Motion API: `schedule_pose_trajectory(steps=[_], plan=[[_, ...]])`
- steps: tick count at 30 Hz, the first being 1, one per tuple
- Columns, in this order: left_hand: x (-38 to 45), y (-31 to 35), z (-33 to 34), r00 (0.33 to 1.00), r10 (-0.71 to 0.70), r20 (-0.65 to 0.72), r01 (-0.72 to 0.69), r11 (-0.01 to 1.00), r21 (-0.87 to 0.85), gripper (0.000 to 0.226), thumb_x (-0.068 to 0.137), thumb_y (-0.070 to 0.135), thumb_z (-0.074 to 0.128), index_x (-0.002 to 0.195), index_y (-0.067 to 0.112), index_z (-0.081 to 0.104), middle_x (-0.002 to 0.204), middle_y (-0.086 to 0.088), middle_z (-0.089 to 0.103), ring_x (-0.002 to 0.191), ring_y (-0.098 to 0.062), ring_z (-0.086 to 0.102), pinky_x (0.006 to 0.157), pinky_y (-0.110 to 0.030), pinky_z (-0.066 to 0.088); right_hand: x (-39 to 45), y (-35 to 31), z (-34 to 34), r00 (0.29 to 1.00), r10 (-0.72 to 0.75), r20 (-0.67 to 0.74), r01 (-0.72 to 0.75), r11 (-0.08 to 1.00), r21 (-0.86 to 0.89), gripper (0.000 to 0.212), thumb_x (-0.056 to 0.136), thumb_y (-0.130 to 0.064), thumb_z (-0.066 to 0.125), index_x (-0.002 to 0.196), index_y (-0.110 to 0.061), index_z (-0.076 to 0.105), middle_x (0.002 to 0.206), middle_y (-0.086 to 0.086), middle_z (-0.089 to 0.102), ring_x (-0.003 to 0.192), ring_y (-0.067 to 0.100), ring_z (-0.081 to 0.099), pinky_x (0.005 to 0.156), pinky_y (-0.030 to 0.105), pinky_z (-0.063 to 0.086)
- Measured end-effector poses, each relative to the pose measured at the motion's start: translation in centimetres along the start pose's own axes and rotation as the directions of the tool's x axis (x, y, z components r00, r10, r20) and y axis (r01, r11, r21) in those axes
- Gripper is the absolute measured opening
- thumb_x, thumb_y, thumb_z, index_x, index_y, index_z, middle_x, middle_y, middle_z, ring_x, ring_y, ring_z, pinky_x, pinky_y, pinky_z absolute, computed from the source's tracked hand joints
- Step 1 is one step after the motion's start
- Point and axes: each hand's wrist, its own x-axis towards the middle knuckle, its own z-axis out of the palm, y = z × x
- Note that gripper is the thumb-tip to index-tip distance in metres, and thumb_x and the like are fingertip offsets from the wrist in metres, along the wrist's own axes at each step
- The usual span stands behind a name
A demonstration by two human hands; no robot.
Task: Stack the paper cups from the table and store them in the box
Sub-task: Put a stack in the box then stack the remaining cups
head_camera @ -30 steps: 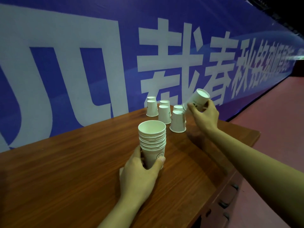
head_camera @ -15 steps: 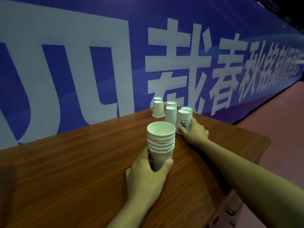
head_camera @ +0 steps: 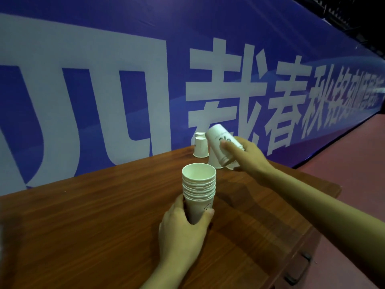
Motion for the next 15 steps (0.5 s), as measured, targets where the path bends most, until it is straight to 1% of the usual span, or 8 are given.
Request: schedule_pose_trajectory(steps=[2, 3, 6, 8, 10, 11, 13, 15], plan=[[0.0, 0.0, 0.0, 1.000, 0.001, 0.003, -0.001, 1.000, 0.014, 0.086, 0.060, 0.084, 0.057, 0.134, 0.040, 0.060, 0.125, 0.019, 0.070, 0.116, -0.012, 0.065, 0.101, -0.044, 0.054, -0.4, -2.5, -0.8, 0.997, 0.008, 0.078, -0.010, 1.000, 0.027, 0.056, 0.094, -0.043, 0.067, 0.139, -0.030, 0.037, 0.111, 0.000, 0.061, 0.093, 0.019, 0.071, 0.077, 0.039, 0.064], [0.0, -0.1, 0.0, 1.000, -0.002, 0.006, 0.002, 1.000, 0.023, 0.086, 0.060, 0.084, 0.057, 0.133, 0.040, 0.060, 0.125, 0.018, 0.069, 0.117, -0.013, 0.065, 0.101, -0.044, 0.055, -0.6, -3.5, -1.2, 0.991, -0.008, 0.130, 0.005, 1.000, 0.023, 0.063, 0.091, -0.036, 0.073, 0.138, -0.030, 0.033, 0.110, 0.001, 0.059, 0.093, 0.022, 0.071, 0.075, 0.039, 0.065], [0.1, -0.3, 0.0, 0.999, -0.011, 0.038, 0.009, 0.999, 0.051, 0.086, 0.065, 0.084, 0.061, 0.138, 0.040, 0.056, 0.131, 0.018, 0.067, 0.122, -0.013, 0.064, 0.104, -0.045, 0.054, -0.9, -6.1, -2.3, 0.966, -0.126, 0.225, 0.140, 0.989, -0.047, 0.068, 0.078, -0.023, 0.086, 0.131, -0.031, 0.045, 0.115, 0.002, 0.058, 0.095, 0.023, 0.071, 0.067, 0.027, 0.062], [-0.1, -0.3, -0.1, 0.999, -0.005, 0.044, 0.003, 0.999, 0.053, 0.078, 0.069, 0.081, 0.065, 0.136, 0.042, 0.056, 0.129, 0.021, 0.067, 0.121, -0.011, 0.063, 0.104, -0.045, 0.053, -1.3, -7.4, -2.6, 0.951, -0.232, 0.206, 0.261, 0.957, -0.126, 0.068, 0.075, -0.036, 0.088, 0.133, -0.036, 0.052, 0.126, -0.002, 0.059, 0.104, 0.020, 0.068, 0.076, 0.029, 0.061], [-0.3, -0.4, -0.1, 0.999, 0.011, 0.040, -0.012, 1.000, 0.023, 0.075, 0.067, 0.084, 0.061, 0.131, 0.045, 0.057, 0.124, 0.024, 0.068, 0.117, -0.008, 0.064, 0.102, -0.044, 0.054, -1.7, -8.3, -2.5, 0.924, -0.334, 0.186, 0.374, 0.889, -0.263, 0.080, 0.074, -0.054, 0.080, 0.145, -0.042, 0.044, 0.140, -0.005, 0.052, 0.120, 0.016, 0.056, 0.093, 0.033, 0.053], [-0.3, -0.4, -0.2, 0.999, 0.016, 0.040, -0.016, 1.000, 0.015, 0.073, 0.067, 0.085, 0.060, 0.129, 0.046, 0.058, 0.122, 0.024, 0.068, 0.115, -0.007, 0.064, 0.101, -0.044, 0.055, -2.0, -8.7, -2.3, 0.913, -0.360, 0.193, 0.405, 0.863, -0.303, 0.085, 0.073, -0.054, 0.074, 0.149, -0.041, 0.039, 0.142, -0.005, 0.048, 0.122, 0.015, 0.051, 0.094, 0.032, 0.048], [-0.3, -0.5, -0.1, 0.999, 0.008, 0.042, -0.008, 1.000, -0.004, 0.070, 0.066, 0.083, 0.061, 0.126, 0.045, 0.060, 0.117, 0.024, 0.070, 0.111, -0.006, 0.066, 0.099, -0.043, 0.055, -2.5, -9.4, -1.9, 0.901, -0.350, 0.255, 0.419, 0.851, -0.315, 0.084, 0.078, -0.043, 0.074, 0.151, -0.033, 0.034, 0.133, -0.004, 0.046, 0.113, 0.017, 0.052, 0.085, 0.025, 0.048], [-0.4, -0.1, -0.2, 1.000, -0.005, 0.023, 0.005, 1.000, -0.007, 0.069, 0.066, 0.082, 0.062, 0.124, 0.045, 0.061, 0.113, 0.024, 0.072, 0.107, -0.005, 0.067, 0.096, -0.043, 0.055, -2.5, -9.9, -1.6, 0.888, -0.256, 0.382, 0.392, 0.856, -0.338, 0.076, 0.084, -0.032, 0.078, 0.148, -0.029, 0.037, 0.127, -0.004, 0.047, 0.108, 0.020, 0.057, 0.080, 0.025, 0.053]])
